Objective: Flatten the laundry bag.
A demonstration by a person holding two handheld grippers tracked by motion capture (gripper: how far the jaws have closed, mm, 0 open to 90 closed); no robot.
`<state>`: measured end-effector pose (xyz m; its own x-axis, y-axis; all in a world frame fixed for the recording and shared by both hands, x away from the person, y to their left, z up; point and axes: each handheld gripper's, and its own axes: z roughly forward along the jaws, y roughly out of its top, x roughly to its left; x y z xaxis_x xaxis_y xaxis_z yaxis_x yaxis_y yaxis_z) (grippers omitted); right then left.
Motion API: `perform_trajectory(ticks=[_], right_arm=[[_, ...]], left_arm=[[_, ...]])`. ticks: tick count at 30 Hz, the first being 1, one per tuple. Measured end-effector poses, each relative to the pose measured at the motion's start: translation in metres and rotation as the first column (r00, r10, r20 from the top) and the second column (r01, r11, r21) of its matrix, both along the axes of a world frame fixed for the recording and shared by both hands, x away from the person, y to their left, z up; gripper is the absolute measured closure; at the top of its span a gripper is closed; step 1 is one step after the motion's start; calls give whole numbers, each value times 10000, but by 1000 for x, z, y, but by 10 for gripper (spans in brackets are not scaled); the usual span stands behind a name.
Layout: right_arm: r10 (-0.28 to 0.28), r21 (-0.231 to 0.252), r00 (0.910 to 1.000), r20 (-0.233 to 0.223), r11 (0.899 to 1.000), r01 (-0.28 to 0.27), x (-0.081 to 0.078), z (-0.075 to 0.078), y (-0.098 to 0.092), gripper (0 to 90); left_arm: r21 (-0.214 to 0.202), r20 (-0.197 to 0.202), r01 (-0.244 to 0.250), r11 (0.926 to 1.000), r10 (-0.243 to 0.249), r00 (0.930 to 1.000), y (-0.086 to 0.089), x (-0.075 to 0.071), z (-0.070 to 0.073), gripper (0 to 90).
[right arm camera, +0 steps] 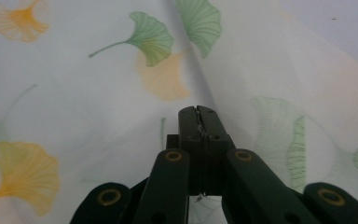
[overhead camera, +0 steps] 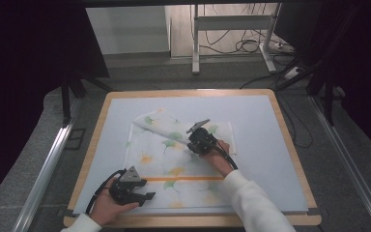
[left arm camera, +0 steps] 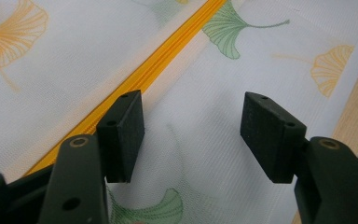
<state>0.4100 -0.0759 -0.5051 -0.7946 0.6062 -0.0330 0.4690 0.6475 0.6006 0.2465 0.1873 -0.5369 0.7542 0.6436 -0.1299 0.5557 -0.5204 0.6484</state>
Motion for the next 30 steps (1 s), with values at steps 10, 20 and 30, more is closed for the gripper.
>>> perform_trajectory(ticks=[10, 20, 30], right_arm=[[-301, -395, 9991, 299, 9987, 313, 20, -9, -6, 888], [-1092, -321, 9903, 858, 9932, 1123, 70, -4, -13, 889], [-928, 505, 9875, 1276, 9949, 870, 70, 30, -24, 889]], left_arm=[[44, 0, 51, 10000, -51, 10000, 0, 0, 0, 388], [-60, -31, -24, 10000, 24, 10000, 0, 0, 0, 389], [-60, -51, 46, 10000, -46, 10000, 0, 3, 0, 388]])
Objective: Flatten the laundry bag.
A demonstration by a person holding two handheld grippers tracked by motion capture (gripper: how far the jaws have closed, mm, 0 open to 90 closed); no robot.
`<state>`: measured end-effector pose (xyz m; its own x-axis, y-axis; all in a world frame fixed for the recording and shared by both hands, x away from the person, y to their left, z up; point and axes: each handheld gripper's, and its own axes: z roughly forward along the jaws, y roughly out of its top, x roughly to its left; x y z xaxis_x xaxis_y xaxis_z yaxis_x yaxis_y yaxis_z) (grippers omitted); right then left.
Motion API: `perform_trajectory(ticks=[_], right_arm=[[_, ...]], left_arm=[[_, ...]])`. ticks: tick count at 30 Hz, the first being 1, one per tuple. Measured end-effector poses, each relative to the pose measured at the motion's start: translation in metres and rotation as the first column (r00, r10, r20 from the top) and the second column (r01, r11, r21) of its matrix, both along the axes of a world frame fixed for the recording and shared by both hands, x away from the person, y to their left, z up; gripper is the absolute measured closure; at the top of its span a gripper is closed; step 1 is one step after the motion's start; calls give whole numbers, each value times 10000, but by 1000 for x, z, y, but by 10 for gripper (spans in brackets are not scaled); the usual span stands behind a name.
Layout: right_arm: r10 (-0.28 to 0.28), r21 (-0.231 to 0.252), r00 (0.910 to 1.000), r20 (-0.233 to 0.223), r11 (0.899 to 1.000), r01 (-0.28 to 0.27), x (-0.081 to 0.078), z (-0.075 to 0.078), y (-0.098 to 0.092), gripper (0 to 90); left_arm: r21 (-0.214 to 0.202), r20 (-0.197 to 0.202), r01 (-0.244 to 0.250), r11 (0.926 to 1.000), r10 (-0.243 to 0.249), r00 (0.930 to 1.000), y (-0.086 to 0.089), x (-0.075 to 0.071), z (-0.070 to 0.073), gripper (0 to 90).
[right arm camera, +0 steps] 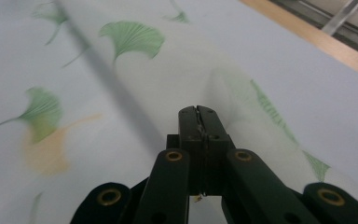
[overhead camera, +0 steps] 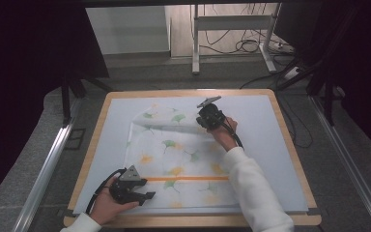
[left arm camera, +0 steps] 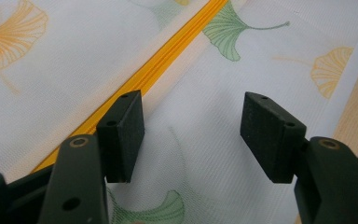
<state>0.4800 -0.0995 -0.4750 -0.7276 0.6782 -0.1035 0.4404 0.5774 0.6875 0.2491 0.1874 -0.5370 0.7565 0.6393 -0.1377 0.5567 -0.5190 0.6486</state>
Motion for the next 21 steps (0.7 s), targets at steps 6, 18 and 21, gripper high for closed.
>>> perform_trajectory(ticks=[6, 18, 21], right_arm=[[248, -422, 9987, -450, 9988, -267, -17, -8, -10, 889], [1589, 1074, 9848, -703, 9827, -1509, -41, -3, 10, 888], [2026, 791, 9757, -834, 9774, -1962, -58, -4, 19, 889]], left_arm=[[151, 38, 6, 9999, -7, 10000, -1, -1, 1, 386], [116, 30, 14, 9999, -14, 10000, 0, -1, 0, 387], [122, 33, -11, 9999, 10, 10000, -1, -1, 0, 386]])
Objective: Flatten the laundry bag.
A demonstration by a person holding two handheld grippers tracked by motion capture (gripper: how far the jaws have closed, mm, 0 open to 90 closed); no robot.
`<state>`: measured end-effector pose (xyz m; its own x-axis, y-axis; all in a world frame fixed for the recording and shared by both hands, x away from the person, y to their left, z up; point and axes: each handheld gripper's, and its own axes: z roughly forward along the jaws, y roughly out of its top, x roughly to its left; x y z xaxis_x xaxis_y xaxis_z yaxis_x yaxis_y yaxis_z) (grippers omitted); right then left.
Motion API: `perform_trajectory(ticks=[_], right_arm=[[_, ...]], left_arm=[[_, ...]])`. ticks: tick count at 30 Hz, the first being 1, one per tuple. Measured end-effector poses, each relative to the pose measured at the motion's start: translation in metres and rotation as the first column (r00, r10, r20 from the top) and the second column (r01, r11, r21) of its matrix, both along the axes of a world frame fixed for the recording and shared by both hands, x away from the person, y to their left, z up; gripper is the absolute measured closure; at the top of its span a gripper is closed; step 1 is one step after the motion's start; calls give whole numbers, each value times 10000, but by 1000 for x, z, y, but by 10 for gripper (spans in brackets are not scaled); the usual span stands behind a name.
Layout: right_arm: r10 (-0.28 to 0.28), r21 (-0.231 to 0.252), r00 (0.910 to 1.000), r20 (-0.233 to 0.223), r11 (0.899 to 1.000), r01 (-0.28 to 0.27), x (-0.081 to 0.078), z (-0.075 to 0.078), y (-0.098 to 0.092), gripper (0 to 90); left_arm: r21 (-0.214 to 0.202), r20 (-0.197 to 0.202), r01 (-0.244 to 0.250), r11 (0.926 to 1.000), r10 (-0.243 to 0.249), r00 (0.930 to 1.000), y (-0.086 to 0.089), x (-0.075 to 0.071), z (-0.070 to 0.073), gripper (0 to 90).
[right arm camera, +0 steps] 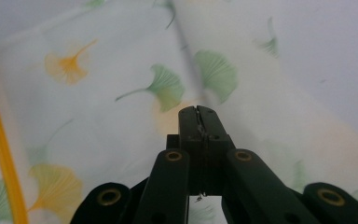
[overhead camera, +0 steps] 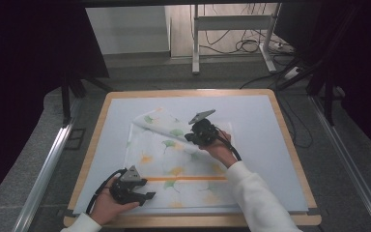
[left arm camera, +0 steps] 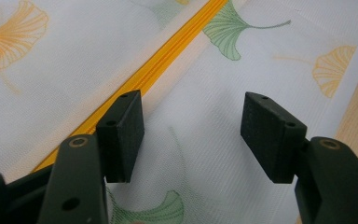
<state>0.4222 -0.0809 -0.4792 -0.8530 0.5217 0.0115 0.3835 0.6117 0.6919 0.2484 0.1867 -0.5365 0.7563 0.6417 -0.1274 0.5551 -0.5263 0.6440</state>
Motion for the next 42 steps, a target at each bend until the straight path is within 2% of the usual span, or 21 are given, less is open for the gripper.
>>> perform_trajectory(ticks=[3, 6, 9, 10, 12, 13, 15, 16, 17, 19, 22, 24, 30, 34, 37, 40, 42], right_arm=[[-10, -520, 9997, -249, 9986, -3, -7, -12, 1, 888], [-404, -991, 9979, -514, 9945, 352, -3, -29, -7, 889], [-928, -1098, 9941, -566, 9902, 862, 5, -39, -17, 889], [-1162, -940, 9915, -589, 9894, 1103, 10, -39, -21, 889], [-1455, -1116, 9889, -292, 9836, 1414, 17, -38, -27, 890], [-1566, -1061, 9871, -316, 9826, 1525, 20, -39, -29, 890], [-1838, -1151, 9829, -87, 9766, 1816, 28, -38, -33, 890], [-2039, -1169, 9789, 111, 9720, 2038, 34, -39, -35, 890], [-2104, -1118, 9776, 39, 9714, 2095, 38, -39, -36, 890], [-2341, -1343, 9714, 398, 9621, 2374, 48, -38, -37, 890], [-2682, -1426, 9615, 605, 9510, 2742, 64, -38, -38, 890], [-2745, -1307, 9596, 616, 9510, 2804, 74, -38, -39, 890], [-3147, -1085, 9459, 789, 9405, 3219, 107, -40, -34, 889], [-3659, -873, 9263, 904, 9236, 3733, 130, -37, -31, 889], [-3977, -507, 9131, 897, 9138, 4030, 139, -32, -31, 889], [-3977, -167, 9133, 876, 9161, 4006, 138, -25, -29, 889], [-3766, -168, 9229, 799, 9252, 3790, 133, -20, -30, 889]], left_arm=[[22, 6, 22, 10000, -22, 10000, 0, 0, 0, 386], [18, -4, 13, 10000, -13, 10000, 0, 0, 0, 386], [-1, -6, 0, 10000, 0, 10000, 0, 0, 0, 385], [-7, -7, -1, 10000, 1, 10000, 0, 0, 0, 385], [-19, -8, 10, 10000, -10, 10000, 0, 0, 0, 386], [-11, -8, 5, 10000, -5, 10000, 0, 0, 0, 386], [-3, 6, -6, 10000, 6, 10000, 0, 0, 0, 386], [-4, 0, -5, 10000, 5, 10000, 0, 0, 0, 386], [-10, 2, -3, 10000, 3, 10000, 0, 0, 0, 386], [-28, -11, 8, 10000, -8, 10000, 0, 0, 0, 386], [-29, -19, 21, 10000, -21, 10000, 0, 0, 0, 386], [-28, -21, 27, 10000, -27, 10000, 1, 1, 0, 386], [-61, -37, 35, 10000, -35, 10000, 1, 1, 0, 386], [-77, -63, 32, 10000, -33, 10000, 1, 1, 0, 386], [-73, -53, 52, 10000, -52, 10000, 1, 1, 0, 387], [-22, -97, 103, 9999, -103, 9999, 2, 2, 0, 387], [0, -95, 111, 9999, -111, 9999, 1, 2, 1, 386]])
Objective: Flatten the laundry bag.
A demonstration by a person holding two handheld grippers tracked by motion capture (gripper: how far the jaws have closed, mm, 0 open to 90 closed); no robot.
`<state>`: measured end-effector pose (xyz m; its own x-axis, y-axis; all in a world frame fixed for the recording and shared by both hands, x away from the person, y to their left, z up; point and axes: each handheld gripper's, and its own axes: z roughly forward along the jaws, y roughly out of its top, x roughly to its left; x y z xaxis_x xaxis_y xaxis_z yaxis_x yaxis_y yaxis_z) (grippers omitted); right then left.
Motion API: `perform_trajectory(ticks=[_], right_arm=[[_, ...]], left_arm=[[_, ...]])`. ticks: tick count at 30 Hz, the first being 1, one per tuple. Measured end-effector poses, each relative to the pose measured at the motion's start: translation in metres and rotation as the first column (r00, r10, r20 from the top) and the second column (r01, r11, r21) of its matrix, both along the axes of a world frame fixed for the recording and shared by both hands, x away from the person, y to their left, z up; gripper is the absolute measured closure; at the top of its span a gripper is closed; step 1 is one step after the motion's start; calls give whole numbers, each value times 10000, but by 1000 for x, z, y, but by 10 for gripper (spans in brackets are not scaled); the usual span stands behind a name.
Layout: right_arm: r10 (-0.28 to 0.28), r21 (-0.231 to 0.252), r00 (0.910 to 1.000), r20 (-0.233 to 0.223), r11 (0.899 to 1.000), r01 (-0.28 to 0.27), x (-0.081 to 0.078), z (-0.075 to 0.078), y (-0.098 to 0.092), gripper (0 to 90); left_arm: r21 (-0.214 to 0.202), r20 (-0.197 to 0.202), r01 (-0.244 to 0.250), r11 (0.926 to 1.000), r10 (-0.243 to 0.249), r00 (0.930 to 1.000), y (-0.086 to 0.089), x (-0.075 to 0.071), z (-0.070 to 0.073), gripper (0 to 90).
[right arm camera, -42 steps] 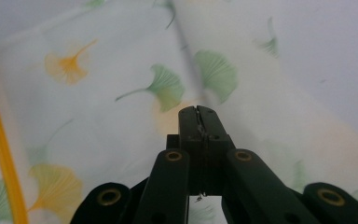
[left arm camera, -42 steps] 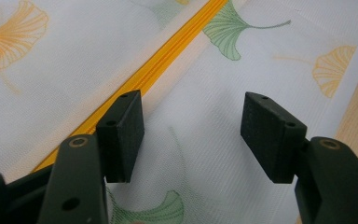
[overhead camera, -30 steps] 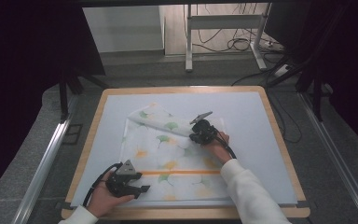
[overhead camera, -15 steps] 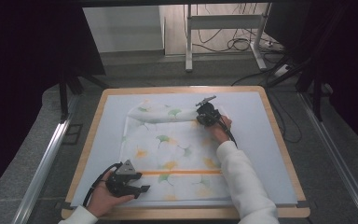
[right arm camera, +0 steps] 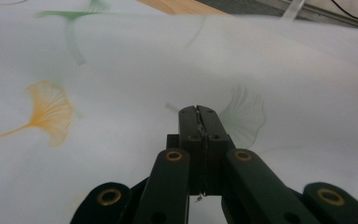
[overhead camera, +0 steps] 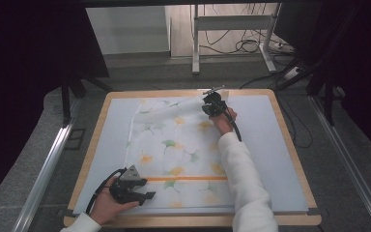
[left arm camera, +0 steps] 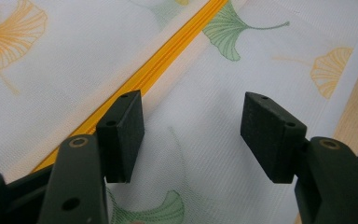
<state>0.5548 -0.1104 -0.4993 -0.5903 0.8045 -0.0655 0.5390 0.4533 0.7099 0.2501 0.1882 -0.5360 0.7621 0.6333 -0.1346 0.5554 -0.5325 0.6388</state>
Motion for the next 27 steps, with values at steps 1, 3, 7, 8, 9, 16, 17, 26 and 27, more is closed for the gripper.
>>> perform_trajectory(ticks=[1, 3, 7, 8, 9, 16, 17, 26, 27], right_arm=[[109, 7, 9999, 13, 9999, -109, -4, 2, -1, 889], [309, 153, 9995, -116, 9994, -307, -13, 4, -4, 889], [682, 217, 9972, -320, 9975, -675, -34, 7, -12, 889], [820, 253, 9957, -438, 9964, -810, -41, 8, -14, 889], [926, 275, 9944, -511, 9954, -913, -47, 8, -16, 889], [1731, 552, 9816, -810, 9841, -1689, -90, 14, -28, 889], [1785, 592, 9805, -822, 9830, -1740, -97, 15, -30, 889], [2335, 1080, 9701, -655, 9682, -2257, -163, 22, -52, 889], [2417, 1113, 9681, -660, 9660, -2335, -171, 22, -55, 889]], left_arm=[[3, 13, -18, 10000, 18, 10000, 0, 0, 0, 386], [1, 37, -42, 10000, 42, 10000, -1, -1, 0, 386], [-24, 54, -98, 9999, 98, 9999, -2, -1, 0, 385], [-30, 48, -112, 9999, 112, 9999, -2, -1, 0, 385], [-25, 48, -109, 9999, 109, 9999, -2, -1, 0, 384], [-97, 60, -207, 9997, 207, 9998, -2, -1, 0, 388], [-47, 68, -171, 9998, 171, 9998, -1, -1, 0, 389], [-190, 148, -196, 9996, 199, 9997, -4, 0, 2, 389], [-218, 144, -150, 9996, 153, 9998, -4, 0, 2, 392]])
